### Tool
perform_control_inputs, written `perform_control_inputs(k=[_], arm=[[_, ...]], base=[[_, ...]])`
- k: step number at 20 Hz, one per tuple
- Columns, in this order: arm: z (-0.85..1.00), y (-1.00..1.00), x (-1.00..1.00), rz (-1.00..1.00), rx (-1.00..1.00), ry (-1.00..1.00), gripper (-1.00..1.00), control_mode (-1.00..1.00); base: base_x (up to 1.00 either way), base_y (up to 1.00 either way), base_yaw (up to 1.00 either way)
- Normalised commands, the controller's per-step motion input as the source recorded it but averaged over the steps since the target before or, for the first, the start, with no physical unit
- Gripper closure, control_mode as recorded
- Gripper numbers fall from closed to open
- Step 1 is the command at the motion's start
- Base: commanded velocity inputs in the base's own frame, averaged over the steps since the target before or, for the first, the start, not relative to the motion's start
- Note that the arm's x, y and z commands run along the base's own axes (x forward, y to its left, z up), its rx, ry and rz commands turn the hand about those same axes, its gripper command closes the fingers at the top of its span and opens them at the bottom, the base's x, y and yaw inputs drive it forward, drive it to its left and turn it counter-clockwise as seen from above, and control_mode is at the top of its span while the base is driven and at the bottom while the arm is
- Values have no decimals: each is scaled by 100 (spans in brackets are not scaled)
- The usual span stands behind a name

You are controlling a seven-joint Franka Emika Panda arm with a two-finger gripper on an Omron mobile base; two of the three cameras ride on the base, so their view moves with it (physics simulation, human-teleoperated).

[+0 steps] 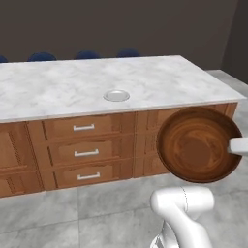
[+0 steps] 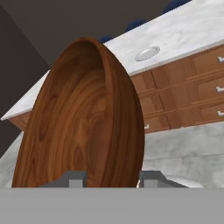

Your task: Move the bowls from the cabinet to the plates on the dining table.

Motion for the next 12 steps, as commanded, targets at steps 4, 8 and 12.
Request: perform_control_inputs(k=[4, 8, 12], arm=[[0, 0, 0, 0, 0, 0, 100, 100], [0, 0, 0, 0, 0, 0, 100, 100], [0, 0, 0, 0, 0, 0, 100, 100]], base=[[61, 0, 0], [69, -3, 0], [69, -3, 0]])
